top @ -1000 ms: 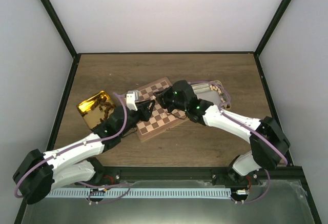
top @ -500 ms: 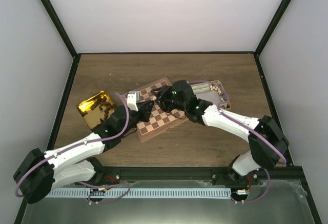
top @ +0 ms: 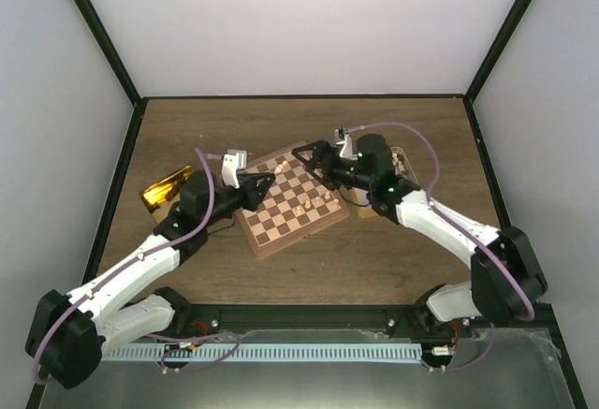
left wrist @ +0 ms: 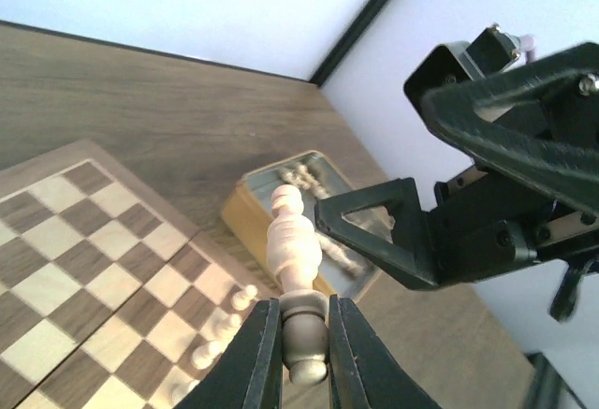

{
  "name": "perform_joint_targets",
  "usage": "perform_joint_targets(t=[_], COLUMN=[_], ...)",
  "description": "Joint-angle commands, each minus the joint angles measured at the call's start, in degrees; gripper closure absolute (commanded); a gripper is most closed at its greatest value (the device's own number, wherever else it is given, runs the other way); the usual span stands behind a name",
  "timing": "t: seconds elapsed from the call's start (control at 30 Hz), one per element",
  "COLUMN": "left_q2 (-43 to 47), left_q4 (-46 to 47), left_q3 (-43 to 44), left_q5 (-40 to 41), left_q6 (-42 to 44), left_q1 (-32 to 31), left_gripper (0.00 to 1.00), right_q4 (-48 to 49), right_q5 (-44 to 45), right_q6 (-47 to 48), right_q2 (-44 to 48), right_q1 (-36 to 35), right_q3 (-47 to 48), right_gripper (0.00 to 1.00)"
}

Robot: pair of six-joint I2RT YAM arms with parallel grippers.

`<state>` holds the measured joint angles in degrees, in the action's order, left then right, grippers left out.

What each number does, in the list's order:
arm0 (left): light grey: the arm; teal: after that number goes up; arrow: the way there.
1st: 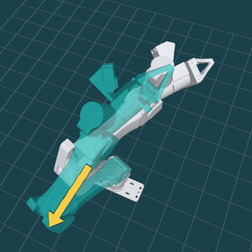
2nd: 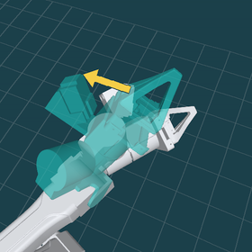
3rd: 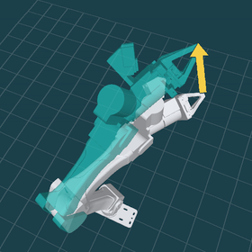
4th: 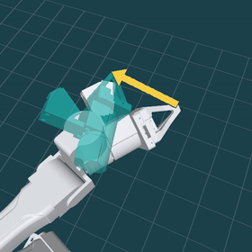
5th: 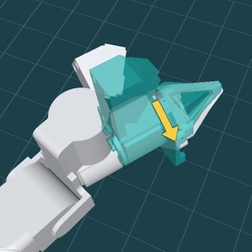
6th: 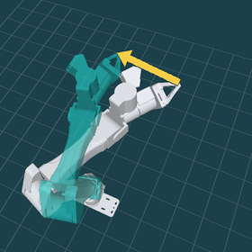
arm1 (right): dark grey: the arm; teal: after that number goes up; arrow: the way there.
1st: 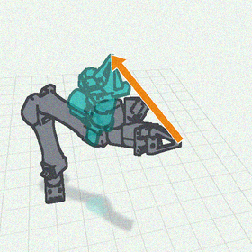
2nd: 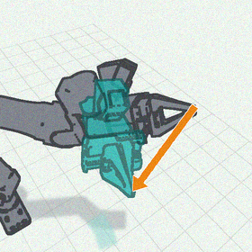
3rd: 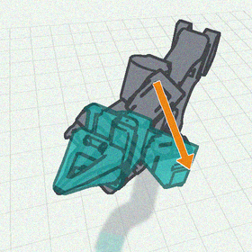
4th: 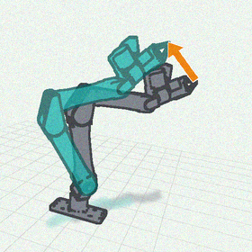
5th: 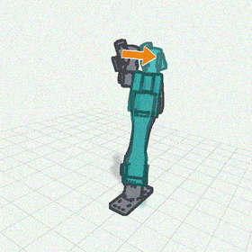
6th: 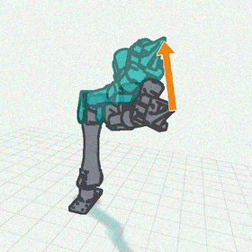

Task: Set up the chess pieces on the board
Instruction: Pick up the chess piece from the storage box.

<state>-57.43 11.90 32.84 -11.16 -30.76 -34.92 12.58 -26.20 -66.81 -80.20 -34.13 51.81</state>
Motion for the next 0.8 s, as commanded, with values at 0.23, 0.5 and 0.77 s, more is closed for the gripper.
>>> perform_joint_targets(t=[0.23,0.5,0.77], left_q2=[1.46,2.65,1.53], left_q4=[-3.7,-3.19,-0.76], left_q3=[10.53,12.63,11.44], left_q5=[-36.09,-42.16,-42.88], left_q6=[2.22,3.66,3.17], left_q1=[7.54,7.64,7.66], left_gripper=[0.96,0.96,0.96], right_q4=[4.42,5.01,7.06], right_q5=[-26.85,-33.59,-35.66], right_q6=[21.4,22.72,22.52], right_q2=[10.38,12.39,13.87], right_q1=[5.74,5.74,5.74], right_q3=[-0.89,-0.77,-1.03], right_gripper=[0.16,0.42,0.52])
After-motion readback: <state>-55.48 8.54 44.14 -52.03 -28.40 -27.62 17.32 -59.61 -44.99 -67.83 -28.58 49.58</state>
